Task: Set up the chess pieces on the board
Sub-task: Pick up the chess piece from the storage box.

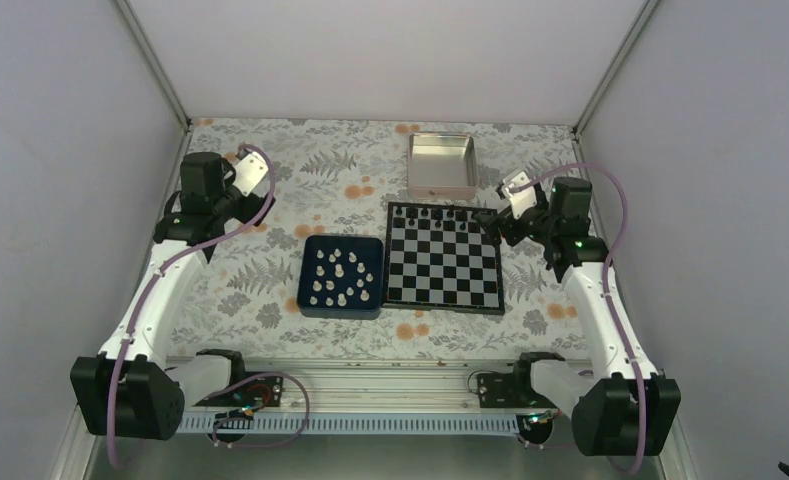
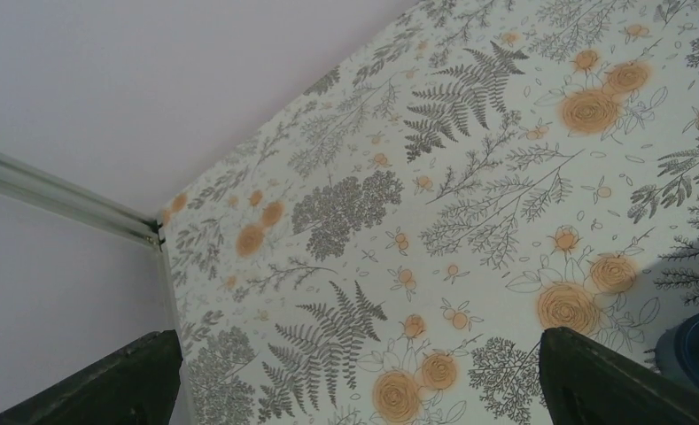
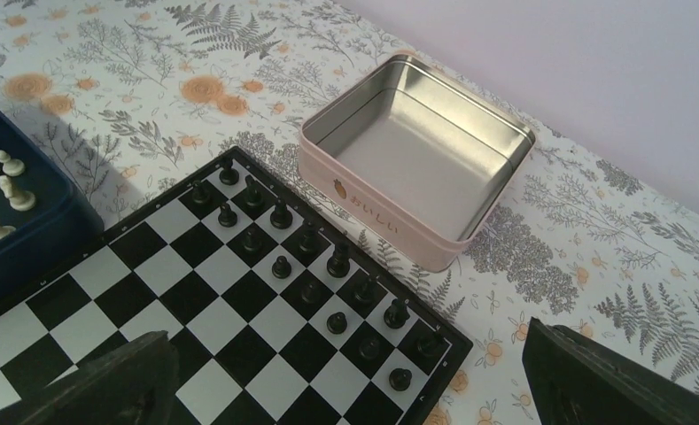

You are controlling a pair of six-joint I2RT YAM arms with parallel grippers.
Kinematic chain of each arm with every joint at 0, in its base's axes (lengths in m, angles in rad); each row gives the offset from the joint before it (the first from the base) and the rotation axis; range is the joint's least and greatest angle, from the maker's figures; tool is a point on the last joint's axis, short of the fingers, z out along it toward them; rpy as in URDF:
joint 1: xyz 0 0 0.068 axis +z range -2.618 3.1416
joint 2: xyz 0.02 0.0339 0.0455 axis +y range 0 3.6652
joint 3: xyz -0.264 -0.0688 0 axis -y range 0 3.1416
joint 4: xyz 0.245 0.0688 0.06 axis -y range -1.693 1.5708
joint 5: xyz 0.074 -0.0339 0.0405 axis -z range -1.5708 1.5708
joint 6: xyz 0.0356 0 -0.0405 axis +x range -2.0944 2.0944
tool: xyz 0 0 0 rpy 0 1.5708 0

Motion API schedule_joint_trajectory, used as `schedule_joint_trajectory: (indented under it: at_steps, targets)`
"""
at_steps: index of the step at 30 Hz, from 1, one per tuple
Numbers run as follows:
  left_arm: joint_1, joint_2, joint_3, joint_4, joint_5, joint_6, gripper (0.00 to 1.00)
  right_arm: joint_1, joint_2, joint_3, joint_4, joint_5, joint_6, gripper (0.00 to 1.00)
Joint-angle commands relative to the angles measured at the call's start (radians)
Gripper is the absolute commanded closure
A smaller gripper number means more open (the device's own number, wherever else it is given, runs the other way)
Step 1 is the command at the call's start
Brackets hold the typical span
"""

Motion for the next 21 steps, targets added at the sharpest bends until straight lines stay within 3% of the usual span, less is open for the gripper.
schedule_joint_trajectory:
  at_steps: [1,6,12,21]
  targets:
    - [0.004,-0.016,0.021,-0.012,-0.012,0.005,0.00,0.009,-0.003,0.030,-0.026,0.000,-0.037,0.00]
    - [0.005,-0.010,0.038,-0.024,-0.023,0.032,0.00,0.021,0.033,0.077,-0.066,0.002,-0.078,0.00]
    - [0.006,-0.028,0.040,-0.034,0.015,0.041,0.00,0.136,0.127,0.281,-0.170,0.031,-0.087,0.00]
    - [0.005,-0.011,0.080,-0.033,0.003,0.042,0.00,0.586,0.394,0.565,-0.271,0.162,-0.117,0.00]
